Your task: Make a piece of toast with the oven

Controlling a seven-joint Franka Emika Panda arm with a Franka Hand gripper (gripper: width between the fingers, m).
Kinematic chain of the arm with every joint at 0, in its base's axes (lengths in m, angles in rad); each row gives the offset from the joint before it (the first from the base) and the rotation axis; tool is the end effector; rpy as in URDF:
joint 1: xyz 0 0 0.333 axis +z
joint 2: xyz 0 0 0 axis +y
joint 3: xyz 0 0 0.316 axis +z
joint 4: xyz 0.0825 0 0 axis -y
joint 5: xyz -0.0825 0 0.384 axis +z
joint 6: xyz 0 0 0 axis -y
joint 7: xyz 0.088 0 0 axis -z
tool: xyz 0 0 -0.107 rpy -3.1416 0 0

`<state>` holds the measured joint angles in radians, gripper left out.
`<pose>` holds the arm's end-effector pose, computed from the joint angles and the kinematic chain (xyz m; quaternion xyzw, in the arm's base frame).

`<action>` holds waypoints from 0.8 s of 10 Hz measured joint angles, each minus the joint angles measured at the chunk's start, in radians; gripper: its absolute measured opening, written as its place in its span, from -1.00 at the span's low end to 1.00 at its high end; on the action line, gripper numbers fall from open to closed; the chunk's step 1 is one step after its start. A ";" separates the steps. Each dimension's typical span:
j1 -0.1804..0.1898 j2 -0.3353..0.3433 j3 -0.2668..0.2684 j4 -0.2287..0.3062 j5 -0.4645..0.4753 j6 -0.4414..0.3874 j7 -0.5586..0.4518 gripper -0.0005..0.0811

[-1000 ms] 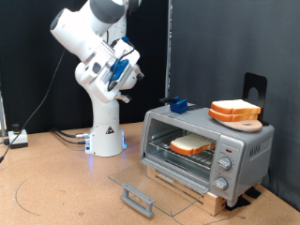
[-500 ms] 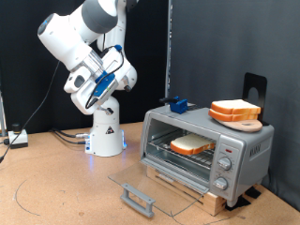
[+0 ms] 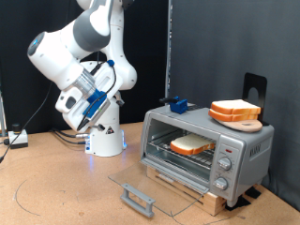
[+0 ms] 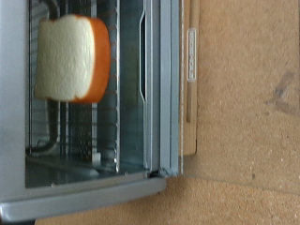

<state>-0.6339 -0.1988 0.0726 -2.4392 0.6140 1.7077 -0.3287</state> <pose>0.3699 -0.1688 0.3610 -0.9012 0.2272 0.1089 0.3527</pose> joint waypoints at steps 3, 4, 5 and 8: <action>0.001 0.079 0.000 0.016 -0.042 0.106 -0.054 0.99; 0.000 0.081 -0.001 0.018 -0.042 0.083 -0.051 0.99; -0.001 0.093 -0.008 0.031 -0.047 0.002 -0.058 0.99; -0.007 0.192 -0.023 0.065 -0.044 -0.102 -0.053 0.99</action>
<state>-0.6408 -0.0068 0.0497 -2.3743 0.5697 1.6057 -0.3817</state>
